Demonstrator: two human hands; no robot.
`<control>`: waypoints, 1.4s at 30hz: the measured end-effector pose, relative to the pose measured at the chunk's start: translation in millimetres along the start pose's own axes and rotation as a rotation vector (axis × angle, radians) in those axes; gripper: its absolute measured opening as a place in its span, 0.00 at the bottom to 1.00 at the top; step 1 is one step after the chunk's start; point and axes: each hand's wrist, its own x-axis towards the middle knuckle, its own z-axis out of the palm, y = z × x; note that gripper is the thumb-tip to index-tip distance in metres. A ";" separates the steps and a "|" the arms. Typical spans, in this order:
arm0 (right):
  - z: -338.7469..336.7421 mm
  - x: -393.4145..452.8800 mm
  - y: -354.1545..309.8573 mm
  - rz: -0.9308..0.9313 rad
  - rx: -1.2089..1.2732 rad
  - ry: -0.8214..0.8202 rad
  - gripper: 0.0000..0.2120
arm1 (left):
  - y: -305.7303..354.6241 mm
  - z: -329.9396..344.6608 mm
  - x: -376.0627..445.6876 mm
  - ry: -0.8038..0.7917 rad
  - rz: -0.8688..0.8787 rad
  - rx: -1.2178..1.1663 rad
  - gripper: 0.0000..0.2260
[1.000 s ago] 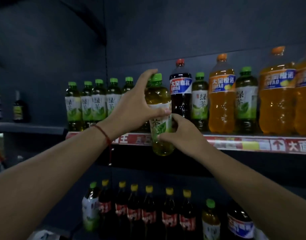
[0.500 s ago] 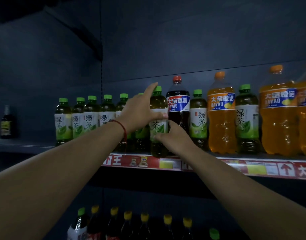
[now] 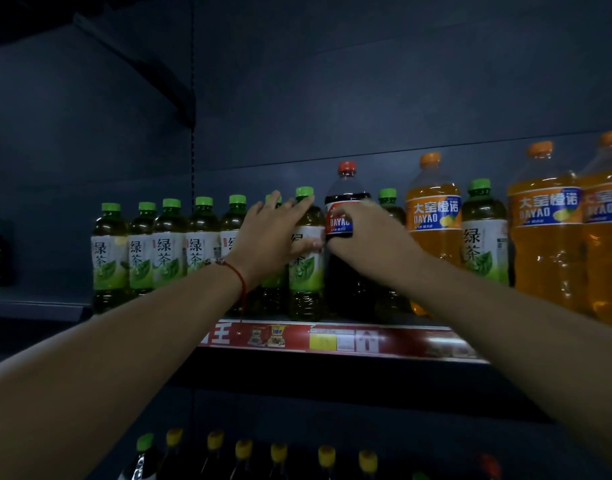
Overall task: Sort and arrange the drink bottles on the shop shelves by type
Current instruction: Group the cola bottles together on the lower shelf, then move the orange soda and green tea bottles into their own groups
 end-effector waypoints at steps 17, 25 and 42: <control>-23.2 117.9 21.8 0.119 -0.290 -0.117 0.40 | -3.1 17.2 -0.1 -0.062 -0.045 0.067 0.43; -33.4 78.4 10.4 -0.001 -0.061 0.034 0.42 | 1.3 21.3 -5.9 -0.056 -0.082 0.020 0.40; -63.7 -116.4 -32.5 -0.545 -0.161 0.070 0.46 | 117.6 -24.8 -135.6 0.234 -0.171 -1.258 0.41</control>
